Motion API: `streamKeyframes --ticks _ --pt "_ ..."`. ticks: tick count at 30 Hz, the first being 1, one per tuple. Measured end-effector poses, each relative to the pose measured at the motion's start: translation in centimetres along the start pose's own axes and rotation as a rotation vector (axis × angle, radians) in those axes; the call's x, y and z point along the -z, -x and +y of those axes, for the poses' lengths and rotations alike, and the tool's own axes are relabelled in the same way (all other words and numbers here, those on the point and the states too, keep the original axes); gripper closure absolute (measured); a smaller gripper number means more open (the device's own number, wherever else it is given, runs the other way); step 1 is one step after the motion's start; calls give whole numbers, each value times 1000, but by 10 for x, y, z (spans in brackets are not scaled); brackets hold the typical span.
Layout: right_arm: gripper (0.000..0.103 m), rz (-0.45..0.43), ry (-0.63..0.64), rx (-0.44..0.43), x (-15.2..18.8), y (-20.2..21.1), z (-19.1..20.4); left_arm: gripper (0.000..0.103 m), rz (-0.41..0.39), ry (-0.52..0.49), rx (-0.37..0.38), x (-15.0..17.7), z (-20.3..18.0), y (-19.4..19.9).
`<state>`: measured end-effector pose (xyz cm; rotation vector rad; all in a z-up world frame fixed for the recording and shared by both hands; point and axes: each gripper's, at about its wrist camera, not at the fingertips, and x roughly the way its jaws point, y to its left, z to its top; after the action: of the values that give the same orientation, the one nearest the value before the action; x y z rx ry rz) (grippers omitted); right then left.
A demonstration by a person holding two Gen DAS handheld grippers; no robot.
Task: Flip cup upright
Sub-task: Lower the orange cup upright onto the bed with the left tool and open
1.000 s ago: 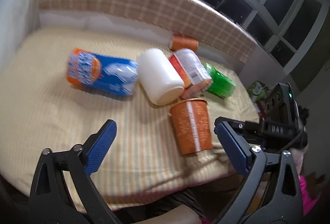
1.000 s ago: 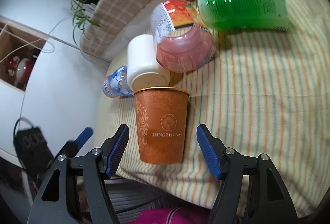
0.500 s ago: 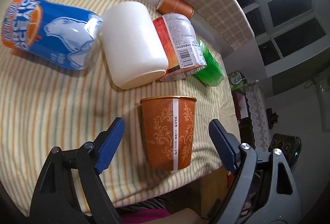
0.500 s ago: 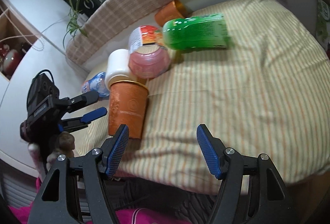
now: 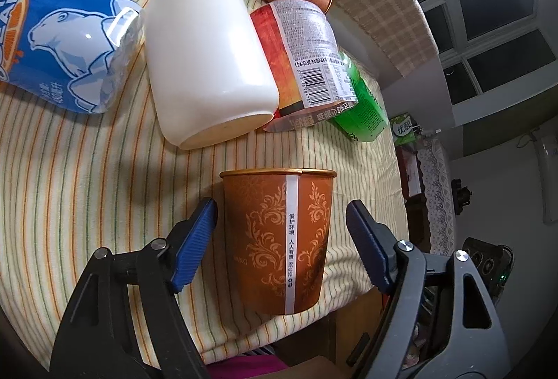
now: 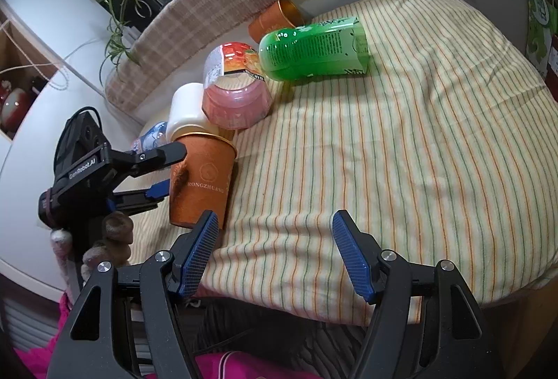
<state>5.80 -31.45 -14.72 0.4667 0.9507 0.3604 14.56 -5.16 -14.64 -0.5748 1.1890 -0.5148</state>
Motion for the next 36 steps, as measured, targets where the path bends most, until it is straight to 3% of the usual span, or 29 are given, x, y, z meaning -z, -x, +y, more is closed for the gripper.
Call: streamKeyframes --ticks 7,16,36 --pt "34 -4 -12 11 2 1 -5 36 16 4 -2 -3 -2 -9" --pt "34 -8 -10 20 2 1 -4 36 -7 -35 -22 0 -7 -3" --pt "34 -28 -5 36 0 1 -1 37 -241 -358 -247 36 -61 22"
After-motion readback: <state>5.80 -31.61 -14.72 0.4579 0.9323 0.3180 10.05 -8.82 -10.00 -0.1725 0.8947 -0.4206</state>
